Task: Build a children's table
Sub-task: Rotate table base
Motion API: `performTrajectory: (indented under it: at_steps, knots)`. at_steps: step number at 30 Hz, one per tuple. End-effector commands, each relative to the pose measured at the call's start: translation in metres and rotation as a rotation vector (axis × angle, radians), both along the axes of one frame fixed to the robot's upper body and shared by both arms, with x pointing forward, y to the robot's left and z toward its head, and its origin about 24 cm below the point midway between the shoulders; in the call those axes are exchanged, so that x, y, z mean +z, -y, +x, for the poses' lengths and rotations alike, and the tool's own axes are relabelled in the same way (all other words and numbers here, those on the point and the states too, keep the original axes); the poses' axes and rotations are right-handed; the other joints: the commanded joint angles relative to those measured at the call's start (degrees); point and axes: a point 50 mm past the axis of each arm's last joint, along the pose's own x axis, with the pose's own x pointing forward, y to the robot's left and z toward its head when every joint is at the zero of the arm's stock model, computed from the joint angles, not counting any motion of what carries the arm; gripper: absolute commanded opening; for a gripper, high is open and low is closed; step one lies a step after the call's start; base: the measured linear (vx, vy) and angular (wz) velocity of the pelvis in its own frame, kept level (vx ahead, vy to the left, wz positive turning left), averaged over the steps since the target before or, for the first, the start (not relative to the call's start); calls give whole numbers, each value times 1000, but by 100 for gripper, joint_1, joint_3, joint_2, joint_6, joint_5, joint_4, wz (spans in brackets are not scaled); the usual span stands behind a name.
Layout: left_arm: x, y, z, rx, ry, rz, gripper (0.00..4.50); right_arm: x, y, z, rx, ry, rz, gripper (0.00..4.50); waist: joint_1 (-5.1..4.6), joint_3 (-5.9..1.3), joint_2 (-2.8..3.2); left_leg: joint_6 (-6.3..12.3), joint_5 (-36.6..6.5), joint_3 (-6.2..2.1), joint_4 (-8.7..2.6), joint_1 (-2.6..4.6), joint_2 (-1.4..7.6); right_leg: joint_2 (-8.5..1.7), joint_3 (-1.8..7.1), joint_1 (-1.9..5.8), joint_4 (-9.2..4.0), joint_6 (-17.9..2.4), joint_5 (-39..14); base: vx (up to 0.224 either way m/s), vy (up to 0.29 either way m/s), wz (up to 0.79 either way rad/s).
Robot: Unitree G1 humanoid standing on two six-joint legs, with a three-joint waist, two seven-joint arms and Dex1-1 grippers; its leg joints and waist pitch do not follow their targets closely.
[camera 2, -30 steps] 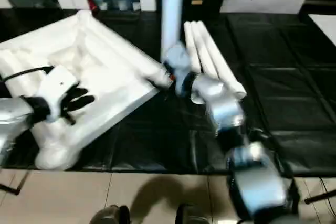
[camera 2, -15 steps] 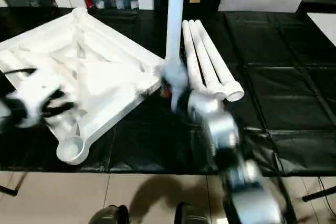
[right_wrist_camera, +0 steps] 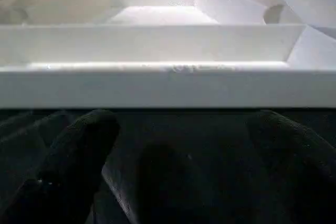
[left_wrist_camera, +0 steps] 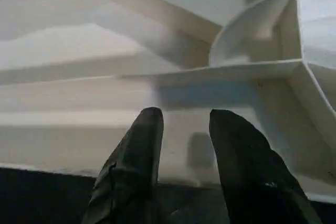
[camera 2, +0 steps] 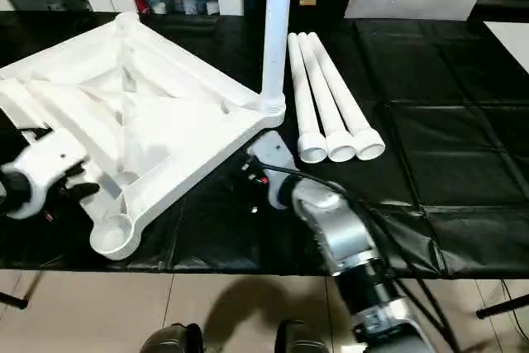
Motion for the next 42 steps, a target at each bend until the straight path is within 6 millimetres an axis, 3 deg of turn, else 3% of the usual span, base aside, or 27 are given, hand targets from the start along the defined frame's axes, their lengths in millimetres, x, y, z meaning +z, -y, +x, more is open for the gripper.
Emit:
performTrajectory:
  at_steps: [1,5,9,10,14,16,23,28,34,36,42]
  knots:
    - [-12,1,-7,-29,-79,20,133,-3,-5,4,-23,-11,-23,450,-17,-421,83,-4,-1486,-69,-441,111,141,-387,300,291,-428,-1099,-1643,0,0,0]
    - [-19,7,-16,-92,-159,-4,101,-8,-12,7,-44,-29,-33,450,-55,-418,73,-14,-1410,-63,-438,107,143,-395,309,306,-416,-1164,-1574,0,0,0]
    - [-19,31,-24,-235,-214,-129,80,-8,-18,10,-58,-22,-34,450,-73,-428,68,-3,-1285,-48,-431,106,140,-386,307,316,-396,-1233,-1390,0,0,0]
    - [-18,37,-25,-286,-210,-142,55,-8,-18,10,-62,-24,-34,450,-71,-433,55,11,-1272,-43,-429,109,142,-390,311,322,-400,-1221,-1408,0,0,0]
    - [-17,59,-29,-408,-232,-248,43,-10,-17,11,-69,-31,-38,450,-86,-412,53,-11,-1384,-38,-438,111,139,-385,311,315,-414,-1164,-1618,0,0,0]
    - [-15,71,-30,-472,-231,-296,3,-10,-16,12,-74,-33,-41,450,-104,-419,50,-38,-1397,-41,-432,111,138,-391,317,323,-419,-1156,-1633,0,0,0]
    - [-14,99,-18,-547,-173,-373,2,-5,-17,18,-74,-12,-38,450,-160,-441,41,36,-1164,-28,-398,85,117,-373,316,359,-395,-1201,-1392,0,0,0]
    - [-16,111,2,-523,-86,-397,2,0,-19,23,-66,4,-27,450,-201,-449,38,119,-1066,-24,-382,74,107,-357,305,377,-394,-1264,-1162,0,0,0]
    - [-16,117,10,-491,-47,-418,2,4,-27,24,-39,14,-12,450,-215,-480,45,207,-902,-27,-362,66,114,-364,297,405,-363,-1365,-877,0,0,0]
    - [-18,113,16,-457,-18,-384,2,7,-32,24,-28,30,-4,450,-218,-477,39,249,-920,-20,-363,69,116,-359,290,392,-368,-1408,-861,0,0,0]
    - [-17,100,35,-320,102,-314,2,20,-37,26,-21,78,53,450,-227,-455,36,182,-1153,-31,-378,74,122,-366,284,390,-398,-1260,-1260,0,0,0]
